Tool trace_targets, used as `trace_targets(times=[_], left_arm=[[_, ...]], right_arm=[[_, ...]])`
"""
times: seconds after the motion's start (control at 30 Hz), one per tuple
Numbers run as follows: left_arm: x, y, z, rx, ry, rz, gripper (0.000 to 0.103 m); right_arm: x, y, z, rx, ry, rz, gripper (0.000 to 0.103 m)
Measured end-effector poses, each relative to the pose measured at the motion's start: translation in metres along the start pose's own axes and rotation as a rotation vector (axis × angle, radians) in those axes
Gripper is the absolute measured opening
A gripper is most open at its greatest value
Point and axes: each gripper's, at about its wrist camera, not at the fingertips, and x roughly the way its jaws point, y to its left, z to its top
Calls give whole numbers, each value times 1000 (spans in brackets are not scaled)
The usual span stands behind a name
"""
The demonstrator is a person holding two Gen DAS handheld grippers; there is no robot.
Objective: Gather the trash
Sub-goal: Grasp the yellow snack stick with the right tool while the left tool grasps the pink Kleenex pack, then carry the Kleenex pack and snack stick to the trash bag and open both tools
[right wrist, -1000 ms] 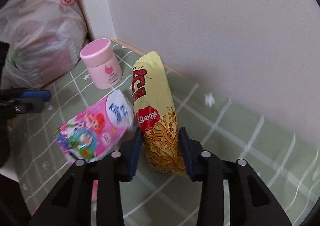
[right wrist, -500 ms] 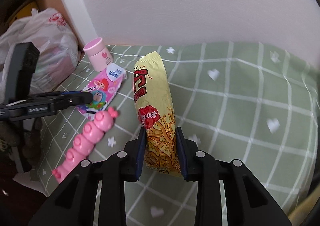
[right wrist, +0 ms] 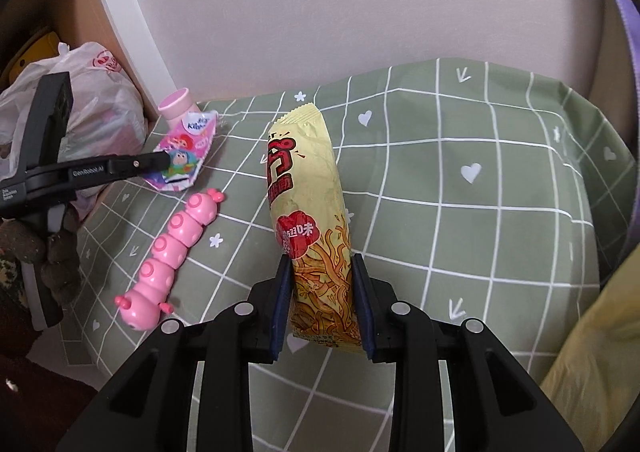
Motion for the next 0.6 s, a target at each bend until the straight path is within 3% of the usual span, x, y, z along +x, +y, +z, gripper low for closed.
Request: trace_targets(times=[0.23, 0.43, 0.6], left_arm=[[-48, -45, 10, 136, -118, -29, 11], [-84, -98, 23, 228, -213, -130, 11], [-103, -163, 29, 329, -265, -265, 11]], right_arm=[[-42, -1, 3, 1, -103, -39, 28], [-99, -7, 4, -4, -216, -137, 28], [-167, -29, -1, 18, -323, -252, 28]])
